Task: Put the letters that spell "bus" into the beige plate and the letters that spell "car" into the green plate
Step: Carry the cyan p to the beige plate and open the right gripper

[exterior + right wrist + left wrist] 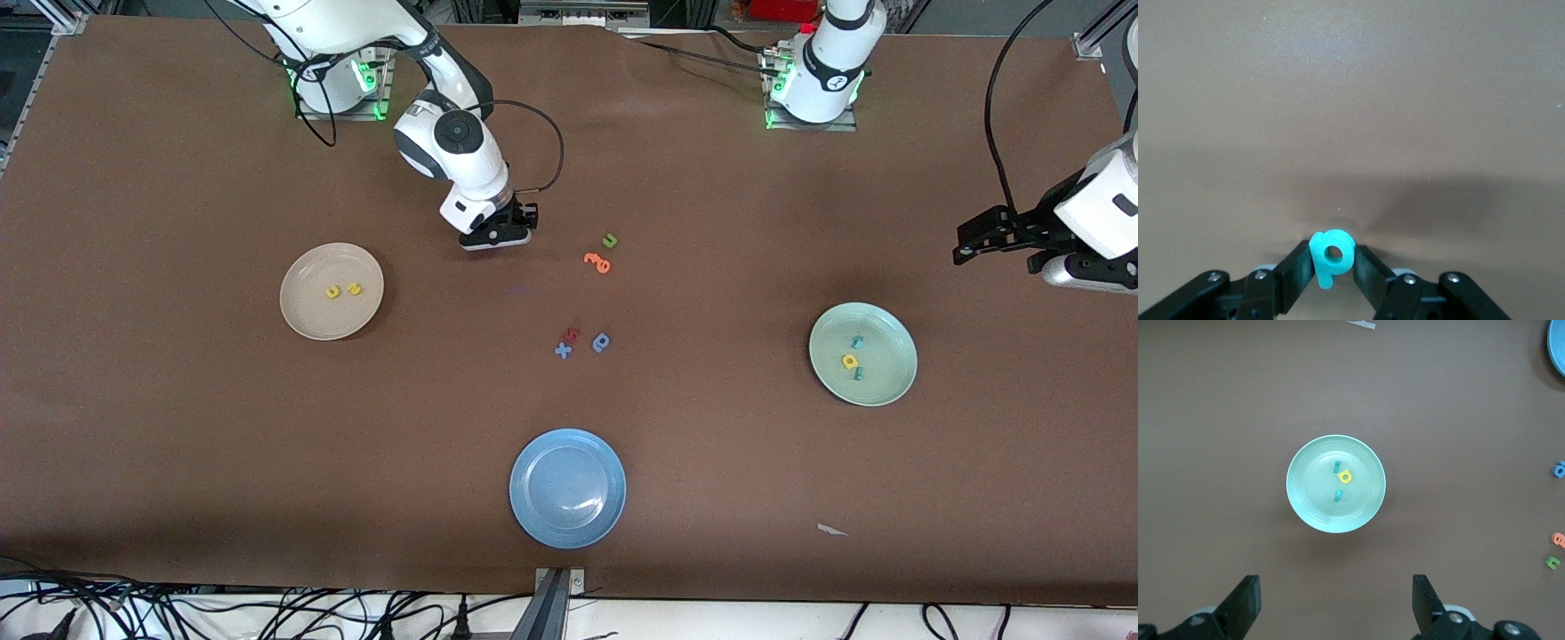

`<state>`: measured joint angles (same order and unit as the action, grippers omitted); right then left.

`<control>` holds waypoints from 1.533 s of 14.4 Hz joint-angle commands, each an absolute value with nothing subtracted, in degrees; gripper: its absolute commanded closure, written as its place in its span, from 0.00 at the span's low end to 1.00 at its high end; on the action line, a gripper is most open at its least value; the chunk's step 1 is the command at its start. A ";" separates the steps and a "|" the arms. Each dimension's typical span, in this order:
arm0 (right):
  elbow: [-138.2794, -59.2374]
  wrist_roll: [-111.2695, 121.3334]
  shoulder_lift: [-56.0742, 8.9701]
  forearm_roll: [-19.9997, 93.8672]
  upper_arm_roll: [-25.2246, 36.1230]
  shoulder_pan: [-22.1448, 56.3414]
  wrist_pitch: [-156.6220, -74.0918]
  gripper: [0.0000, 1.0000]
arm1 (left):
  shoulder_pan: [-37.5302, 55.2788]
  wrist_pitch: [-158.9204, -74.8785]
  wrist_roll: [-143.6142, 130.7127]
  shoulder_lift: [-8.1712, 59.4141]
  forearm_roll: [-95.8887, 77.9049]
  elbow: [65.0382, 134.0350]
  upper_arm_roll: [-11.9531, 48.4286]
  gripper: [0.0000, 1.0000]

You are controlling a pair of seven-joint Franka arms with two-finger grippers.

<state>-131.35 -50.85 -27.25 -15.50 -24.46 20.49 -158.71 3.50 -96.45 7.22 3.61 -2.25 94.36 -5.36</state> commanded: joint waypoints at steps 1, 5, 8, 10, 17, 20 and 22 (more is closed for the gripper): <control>-131.66 -52.12 -28.13 -17.49 -23.20 20.92 -159.26 1.00 | 3.69 -96.59 8.09 2.90 -3.25 95.01 -5.71 0.00; -131.66 -50.46 -24.45 -17.93 -22.41 20.39 -155.50 1.00 | 3.69 -96.42 8.09 2.81 -3.34 95.01 -5.54 0.00; -131.66 -43.18 -19.79 -17.40 -22.59 15.93 -148.56 1.00 | 3.69 -96.42 8.09 2.81 -3.34 95.10 -5.54 0.00; -131.66 -37.47 -17.06 -16.97 -23.03 12.58 -144.42 1.00 | 3.69 -96.42 8.09 2.81 -3.43 95.10 -5.54 0.00; -132.27 -13.15 -11.08 -16.79 -23.03 1.08 -135.98 1.00 | 3.69 -96.42 8.00 2.72 -3.52 95.10 -5.54 0.00; -132.28 -1.17 -10.81 -16.79 -23.03 -5.26 -135.53 1.00 | 3.87 -96.42 8.00 2.90 -3.52 95.10 -5.45 0.00; -132.28 0.70 -10.98 -16.79 -23.03 -6.50 -135.53 1.00 | 3.87 -96.42 8.00 2.90 -3.52 95.01 -5.45 0.00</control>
<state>-131.13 -1.54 -12.18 -16.93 -22.15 -5.71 -135.96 3.57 -96.45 7.22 3.61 -2.26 94.44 -5.20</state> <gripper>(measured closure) 0.718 0.000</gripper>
